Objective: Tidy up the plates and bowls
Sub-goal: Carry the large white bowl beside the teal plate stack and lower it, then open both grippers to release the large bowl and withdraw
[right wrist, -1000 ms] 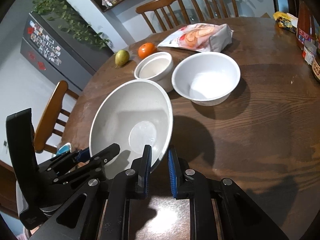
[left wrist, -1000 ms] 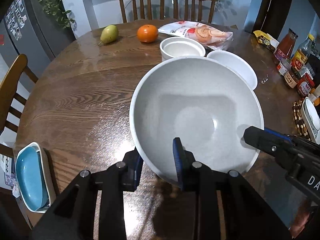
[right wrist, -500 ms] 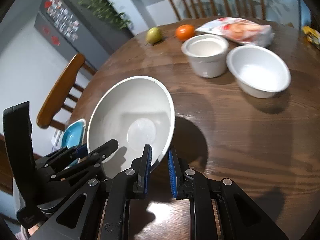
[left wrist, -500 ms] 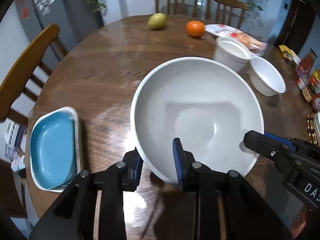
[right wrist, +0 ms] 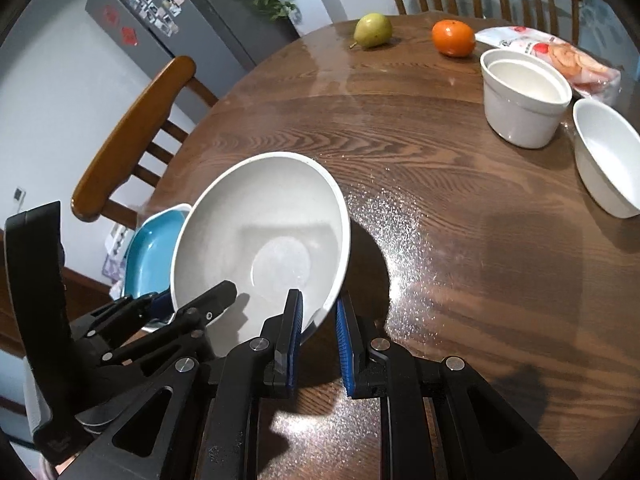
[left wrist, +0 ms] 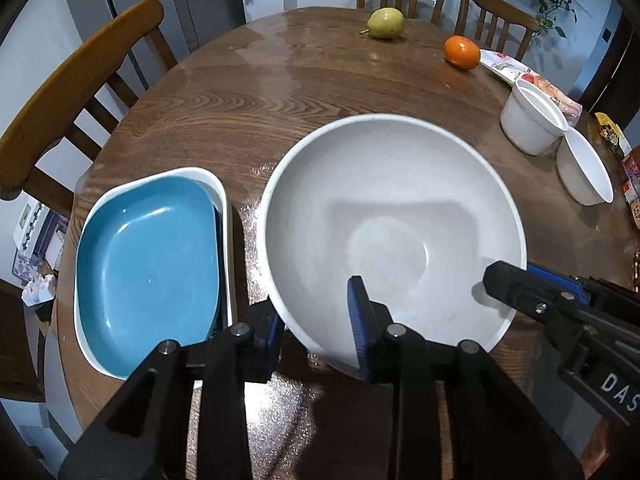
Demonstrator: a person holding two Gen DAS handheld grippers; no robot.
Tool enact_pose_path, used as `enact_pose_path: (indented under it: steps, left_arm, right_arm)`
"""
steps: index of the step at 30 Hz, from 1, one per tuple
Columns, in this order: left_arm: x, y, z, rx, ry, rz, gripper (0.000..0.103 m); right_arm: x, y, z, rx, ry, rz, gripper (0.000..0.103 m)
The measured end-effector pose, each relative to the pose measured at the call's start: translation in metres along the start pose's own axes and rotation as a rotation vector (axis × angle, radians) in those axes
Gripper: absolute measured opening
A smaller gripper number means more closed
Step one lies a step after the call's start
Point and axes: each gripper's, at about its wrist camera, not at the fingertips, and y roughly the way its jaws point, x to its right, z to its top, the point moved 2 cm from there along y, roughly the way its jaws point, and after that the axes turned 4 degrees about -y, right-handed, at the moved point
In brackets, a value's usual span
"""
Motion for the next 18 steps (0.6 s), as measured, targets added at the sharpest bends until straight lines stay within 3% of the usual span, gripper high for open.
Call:
enact_pose_path:
  steps: [3,5,6,7,10,14,16,18]
  left_arm:
    - [-0.003,-0.001,0.0,0.002,-0.001,-0.006,0.033]
    - [-0.005,-0.002,0.001,0.009,-0.006,-0.001,0.049]
    - [-0.007,-0.003,0.002,0.015,-0.011,0.003,0.061]
    - [-0.008,-0.005,0.003,0.026,-0.016,0.006,0.067]
    - [-0.009,-0.011,0.004,0.041,-0.021,0.012,0.068]
    - [-0.012,-0.023,0.003,0.055,-0.039,0.007,0.073]
    - [-0.01,-0.031,0.002,0.068,-0.04,0.005,0.081]
    - [-0.005,-0.037,0.001,0.078,-0.034,-0.007,0.081]
  right_arm:
    - [0.0,0.002,0.002,-0.003,0.019,0.009,0.019]
    - [0.003,-0.003,0.001,0.004,0.027,0.002,0.02]
    - [0.005,-0.006,0.001,0.009,0.029,-0.003,0.022]
    - [0.006,-0.009,0.002,0.019,0.034,-0.007,0.028]
    - [0.013,-0.021,0.001,0.053,0.059,-0.004,0.041]
    - [0.029,-0.038,-0.004,0.077,0.093,-0.003,0.042]
    - [0.039,-0.047,-0.01,0.09,0.114,-0.007,0.042]
    - [0.052,-0.058,-0.017,0.105,0.136,-0.013,0.042]
